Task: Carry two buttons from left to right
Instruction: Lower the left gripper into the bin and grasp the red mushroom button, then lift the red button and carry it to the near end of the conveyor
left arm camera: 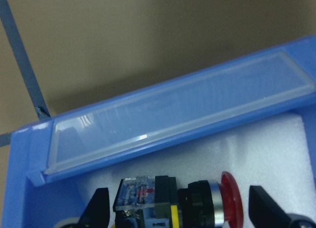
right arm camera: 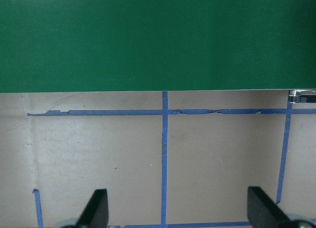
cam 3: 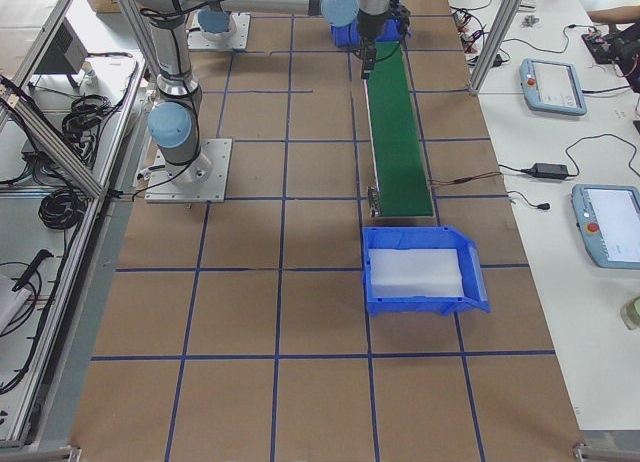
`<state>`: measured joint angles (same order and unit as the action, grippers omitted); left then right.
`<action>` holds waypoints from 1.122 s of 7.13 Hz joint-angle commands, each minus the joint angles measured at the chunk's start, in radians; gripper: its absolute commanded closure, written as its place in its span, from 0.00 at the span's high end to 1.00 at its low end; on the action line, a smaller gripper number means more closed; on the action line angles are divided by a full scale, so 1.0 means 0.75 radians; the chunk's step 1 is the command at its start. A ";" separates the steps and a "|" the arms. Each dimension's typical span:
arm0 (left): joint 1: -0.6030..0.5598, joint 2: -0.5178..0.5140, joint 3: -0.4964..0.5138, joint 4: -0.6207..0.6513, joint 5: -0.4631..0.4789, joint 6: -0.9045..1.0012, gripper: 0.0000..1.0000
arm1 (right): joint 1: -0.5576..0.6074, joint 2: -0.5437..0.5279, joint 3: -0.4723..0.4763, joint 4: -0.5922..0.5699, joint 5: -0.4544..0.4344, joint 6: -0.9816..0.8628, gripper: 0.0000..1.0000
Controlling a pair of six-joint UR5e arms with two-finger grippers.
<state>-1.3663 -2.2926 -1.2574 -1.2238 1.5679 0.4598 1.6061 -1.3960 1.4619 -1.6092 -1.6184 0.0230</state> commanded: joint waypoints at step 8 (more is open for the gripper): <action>-0.178 0.383 0.046 -0.225 0.053 -0.473 0.47 | -0.002 0.000 0.000 0.000 -0.002 0.000 1.00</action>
<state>-1.4347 -2.0392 -1.2222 -1.3832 1.6093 0.1999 1.6053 -1.3959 1.4619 -1.6091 -1.6197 0.0230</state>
